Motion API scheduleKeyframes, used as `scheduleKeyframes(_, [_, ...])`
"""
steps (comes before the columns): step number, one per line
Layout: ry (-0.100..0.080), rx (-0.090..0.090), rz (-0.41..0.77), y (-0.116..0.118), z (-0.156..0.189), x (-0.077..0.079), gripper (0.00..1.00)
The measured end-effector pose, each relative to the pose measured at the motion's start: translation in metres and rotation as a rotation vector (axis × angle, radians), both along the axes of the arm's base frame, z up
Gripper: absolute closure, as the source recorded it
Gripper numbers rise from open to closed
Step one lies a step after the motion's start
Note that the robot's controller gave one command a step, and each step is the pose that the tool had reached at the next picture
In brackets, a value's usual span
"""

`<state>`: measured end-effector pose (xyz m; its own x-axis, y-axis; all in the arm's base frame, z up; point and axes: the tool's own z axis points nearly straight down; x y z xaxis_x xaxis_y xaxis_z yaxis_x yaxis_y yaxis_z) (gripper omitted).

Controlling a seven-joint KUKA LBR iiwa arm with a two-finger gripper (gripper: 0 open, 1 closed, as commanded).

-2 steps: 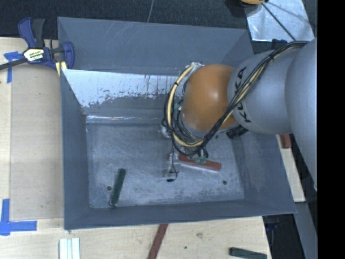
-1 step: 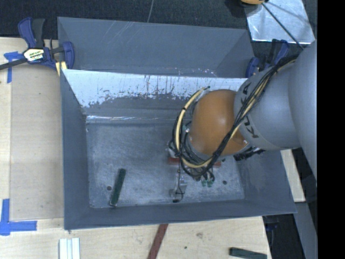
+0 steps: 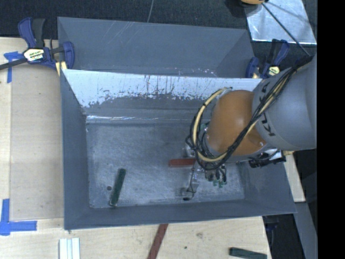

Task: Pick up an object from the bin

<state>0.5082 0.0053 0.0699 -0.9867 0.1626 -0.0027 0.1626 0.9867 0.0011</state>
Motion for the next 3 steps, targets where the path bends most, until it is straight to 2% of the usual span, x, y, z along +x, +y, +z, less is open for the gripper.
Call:
scheduleKeyframes(1, [-0.005,-0.001,0.152,-0.018,0.002,0.093,1.0])
scheduleKeyframes(2, [-0.005,-0.001,0.152,-0.018,0.002,0.093,1.0])
scheduleKeyframes(3, [-0.002,-0.002,0.226,-0.031,0.147,0.115,1.0])
